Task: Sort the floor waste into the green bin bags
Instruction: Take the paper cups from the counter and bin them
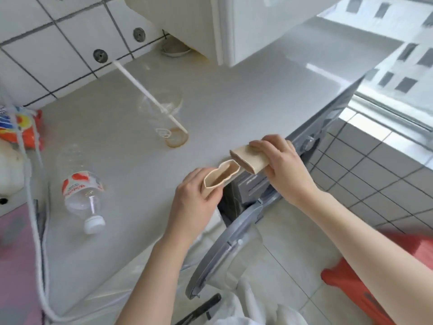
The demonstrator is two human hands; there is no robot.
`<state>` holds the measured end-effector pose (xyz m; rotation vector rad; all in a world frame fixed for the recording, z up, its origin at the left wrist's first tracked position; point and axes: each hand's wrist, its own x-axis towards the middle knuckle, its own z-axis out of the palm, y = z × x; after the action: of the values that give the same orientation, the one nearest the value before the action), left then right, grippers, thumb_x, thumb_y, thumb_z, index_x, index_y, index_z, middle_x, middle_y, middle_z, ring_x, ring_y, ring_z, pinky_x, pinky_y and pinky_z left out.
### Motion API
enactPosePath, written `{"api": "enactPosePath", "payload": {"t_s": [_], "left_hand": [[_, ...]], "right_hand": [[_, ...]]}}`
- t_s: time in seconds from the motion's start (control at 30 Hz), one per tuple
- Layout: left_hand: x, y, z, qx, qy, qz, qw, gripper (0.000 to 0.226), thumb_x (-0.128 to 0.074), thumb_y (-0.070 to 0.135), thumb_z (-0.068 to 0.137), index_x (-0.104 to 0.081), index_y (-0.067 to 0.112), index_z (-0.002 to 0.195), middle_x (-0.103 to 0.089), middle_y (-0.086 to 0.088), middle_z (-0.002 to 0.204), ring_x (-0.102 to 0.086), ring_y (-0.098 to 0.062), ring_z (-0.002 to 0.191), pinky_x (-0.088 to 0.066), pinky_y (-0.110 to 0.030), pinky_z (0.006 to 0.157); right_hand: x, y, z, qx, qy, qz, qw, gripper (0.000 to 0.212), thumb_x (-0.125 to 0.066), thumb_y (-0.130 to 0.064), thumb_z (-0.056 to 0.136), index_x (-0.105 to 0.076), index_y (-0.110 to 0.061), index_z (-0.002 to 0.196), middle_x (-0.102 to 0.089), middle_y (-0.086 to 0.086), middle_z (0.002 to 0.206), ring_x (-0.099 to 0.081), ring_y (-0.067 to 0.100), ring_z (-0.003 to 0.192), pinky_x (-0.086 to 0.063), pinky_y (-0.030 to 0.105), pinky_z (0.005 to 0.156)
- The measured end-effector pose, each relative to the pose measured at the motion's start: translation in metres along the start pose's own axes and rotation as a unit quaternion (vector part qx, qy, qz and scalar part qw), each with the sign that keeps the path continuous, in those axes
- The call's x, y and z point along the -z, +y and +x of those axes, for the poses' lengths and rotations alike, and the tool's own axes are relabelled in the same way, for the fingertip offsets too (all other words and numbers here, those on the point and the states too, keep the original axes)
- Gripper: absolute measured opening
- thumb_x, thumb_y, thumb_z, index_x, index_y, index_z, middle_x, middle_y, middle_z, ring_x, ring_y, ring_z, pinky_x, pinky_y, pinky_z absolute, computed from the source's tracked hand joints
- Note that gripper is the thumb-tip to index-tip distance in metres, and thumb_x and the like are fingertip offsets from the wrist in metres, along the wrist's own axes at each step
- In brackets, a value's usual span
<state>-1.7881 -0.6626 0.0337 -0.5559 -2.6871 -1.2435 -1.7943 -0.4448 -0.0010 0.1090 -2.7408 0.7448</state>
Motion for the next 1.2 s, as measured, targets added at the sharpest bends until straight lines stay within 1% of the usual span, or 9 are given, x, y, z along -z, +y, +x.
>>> {"api": "enactPosePath", "payload": {"t_s": [0.13, 0.23, 0.33, 0.47, 0.57, 0.77, 0.87, 1.03, 1.2], "left_hand": [[-0.038, 0.037, -0.007, -0.032, -0.054, -0.029, 0.998, 0.026, -0.07, 0.012, 0.082, -0.063, 0.025, 0.103, -0.061, 0.018, 0.091, -0.058, 0.002, 0.084, -0.041, -0.007, 0.073], [-0.072, 0.068, -0.023, -0.004, -0.124, -0.061, 0.99, 0.05, -0.065, 0.004, 0.079, -0.049, 0.034, 0.116, -0.059, 0.018, 0.105, -0.056, -0.002, 0.097, -0.046, -0.018, 0.083], [-0.113, 0.099, -0.049, -0.014, -0.17, -0.081, 0.982, 0.055, -0.065, -0.001, 0.075, -0.042, 0.03, 0.114, -0.055, 0.008, 0.107, -0.055, -0.009, 0.101, -0.048, -0.03, 0.087], [-0.173, 0.149, -0.1, -0.025, -0.226, -0.126, 0.966, 0.047, -0.068, 0.005, 0.075, -0.045, 0.034, 0.104, -0.058, 0.014, 0.098, -0.058, -0.01, 0.091, -0.051, -0.033, 0.076], [-0.222, 0.186, -0.149, -0.006, -0.281, -0.162, 0.946, 0.044, -0.068, 0.008, 0.077, -0.049, 0.033, 0.107, -0.061, 0.016, 0.093, -0.059, -0.007, 0.084, -0.051, -0.025, 0.071], [-0.332, 0.248, -0.269, 0.125, -0.372, -0.195, 0.899, 0.042, -0.063, 0.002, 0.079, -0.049, 0.017, 0.116, -0.063, 0.002, 0.099, -0.06, -0.004, 0.08, -0.047, -0.01, 0.069], [-0.378, 0.265, -0.324, 0.158, -0.439, -0.164, 0.869, 0.043, -0.063, 0.002, 0.078, -0.048, 0.014, 0.116, -0.063, 0.0, 0.103, -0.061, -0.007, 0.085, -0.05, -0.013, 0.071], [-0.448, 0.282, -0.398, 0.203, -0.54, -0.103, 0.81, 0.052, -0.061, 0.012, 0.065, -0.045, 0.012, 0.114, -0.062, -0.006, 0.106, -0.061, -0.016, 0.091, -0.053, -0.045, 0.09], [-0.518, 0.284, -0.446, 0.18, -0.619, -0.013, 0.765, 0.052, -0.06, 0.015, 0.062, -0.045, 0.015, 0.112, -0.06, -0.003, 0.103, -0.06, -0.015, 0.092, -0.054, -0.039, 0.081]], "right_hand": [[0.026, 0.03, -0.074, -0.103, 0.046, 0.06, 0.992, 0.03, -0.06, -0.01, 0.089, -0.061, -0.017, 0.118, -0.058, 0.001, 0.109, -0.053, 0.022, 0.094, -0.043, 0.029, 0.083], [0.045, 0.054, -0.148, -0.199, 0.065, 0.074, 0.975, 0.028, -0.063, -0.007, 0.086, -0.063, -0.017, 0.112, -0.058, -0.002, 0.101, -0.056, 0.02, 0.089, -0.037, 0.025, 0.078], [0.065, 0.072, -0.234, -0.299, 0.082, 0.085, 0.947, 0.026, -0.064, -0.007, 0.084, -0.064, -0.019, 0.108, -0.059, -0.006, 0.097, -0.057, 0.016, 0.09, -0.041, 0.025, 0.077], [0.088, 0.09, -0.346, -0.437, 0.101, 0.111, 0.887, 0.016, -0.066, -0.011, 0.081, -0.065, -0.02, 0.095, -0.064, -0.003, 0.088, -0.058, 0.017, 0.083, -0.045, 0.032, 0.072], [0.105, 0.101, -0.424, -0.501, 0.132, 0.123, 0.846, 0.016, -0.066, -0.011, 0.081, -0.065, -0.021, 0.094, -0.065, -0.005, 0.087, -0.058, 0.015, 0.082, -0.044, 0.03, 0.073], [0.14, 0.127, -0.571, -0.593, 0.182, 0.145, 0.771, 0.015, -0.061, -0.014, 0.081, -0.06, -0.026, 0.091, -0.063, -0.006, 0.086, -0.056, 0.015, 0.08, -0.037, 0.007, 0.066], [0.156, 0.136, -0.628, -0.635, 0.217, 0.178, 0.72, 0.018, -0.057, -0.021, 0.075, -0.059, -0.023, 0.092, -0.063, -0.008, 0.083, -0.056, 0.011, 0.076, -0.038, 0.009, 0.062], [0.161, 0.157, -0.717, -0.711, 0.245, 0.188, 0.632, 0.009, -0.061, -0.011, 0.082, -0.059, -0.017, 0.088, -0.06, -0.007, 0.074, -0.054, 0.005, 0.068, -0.038, 0.011, 0.057], [0.139, 0.194, -0.786, -0.776, 0.24, 0.217, 0.542, 0.008, -0.06, -0.017, 0.083, -0.058, -0.016, 0.09, -0.06, -0.004, 0.075, -0.053, 0.009, 0.068, -0.037, 0.017, 0.054]]}}
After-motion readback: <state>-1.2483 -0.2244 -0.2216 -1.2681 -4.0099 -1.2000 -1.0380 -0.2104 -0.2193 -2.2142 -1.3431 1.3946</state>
